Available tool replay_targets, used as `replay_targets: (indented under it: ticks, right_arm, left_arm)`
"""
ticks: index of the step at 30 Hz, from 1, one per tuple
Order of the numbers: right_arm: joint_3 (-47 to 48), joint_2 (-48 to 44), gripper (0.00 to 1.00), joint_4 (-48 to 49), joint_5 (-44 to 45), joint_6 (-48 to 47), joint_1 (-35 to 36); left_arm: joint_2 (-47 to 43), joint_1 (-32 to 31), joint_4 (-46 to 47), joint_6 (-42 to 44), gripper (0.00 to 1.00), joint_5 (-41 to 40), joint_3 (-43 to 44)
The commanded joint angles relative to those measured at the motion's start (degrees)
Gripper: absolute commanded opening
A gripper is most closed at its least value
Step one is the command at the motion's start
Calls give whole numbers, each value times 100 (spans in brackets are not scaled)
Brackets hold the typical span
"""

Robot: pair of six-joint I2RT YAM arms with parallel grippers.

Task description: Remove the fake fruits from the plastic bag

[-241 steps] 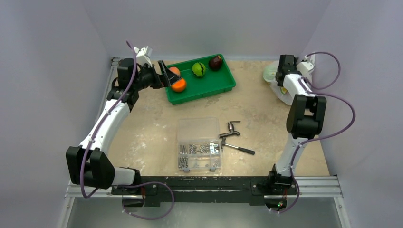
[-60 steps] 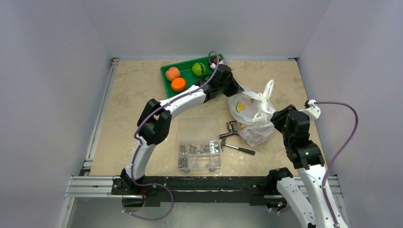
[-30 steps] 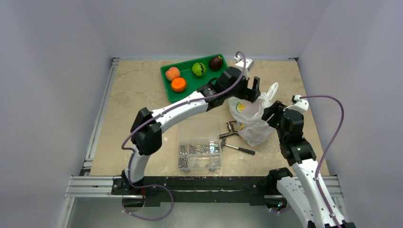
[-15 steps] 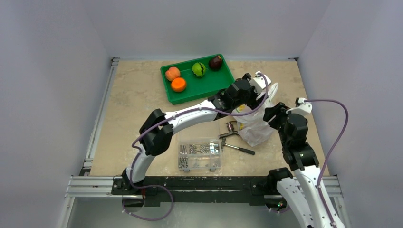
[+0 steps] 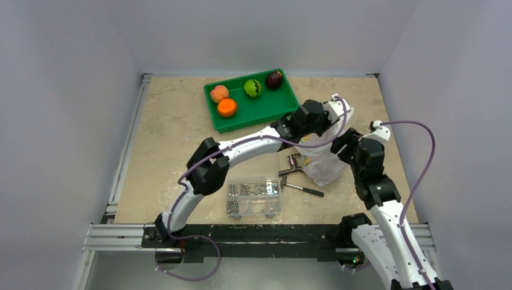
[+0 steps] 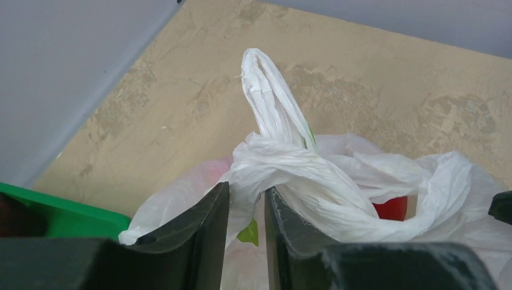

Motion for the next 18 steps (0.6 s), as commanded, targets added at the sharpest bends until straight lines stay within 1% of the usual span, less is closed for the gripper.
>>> replay_targets:
  ticks: [1,3,5,7,10,13,16,18]
  right_arm:
    - [309,16,63,-212,626,471,-5]
    - [308,5,66,-226,654,640,-3]
    - [346,42,72,-258,652,849,-2]
    - [403,144,75,-231,515,1013,-1]
    - [555,412,76,-217,454,1184,-8]
    - [669,690,77,-55,454,1114,0]
    - [790,914,74,98,421,921,0]
    - [834,1085,68,194,214,733,-2]
  left_arm:
    - [50,73,110,-230,18,87,270]
    - [-16,93,65,-381,10,183,257]
    - [-147,94,59,-555,0,171,144]
    - [-377,98,239,-753,0,173,-148]
    - [-693,119,394,-1119,0,265,-554]
    - [-993,120,538,-1455,0,252,-875]
    - [-1225,121,750,-1691,0,63,-1207]
    - [-1288,135,733,-1845,0,-23,-1237]
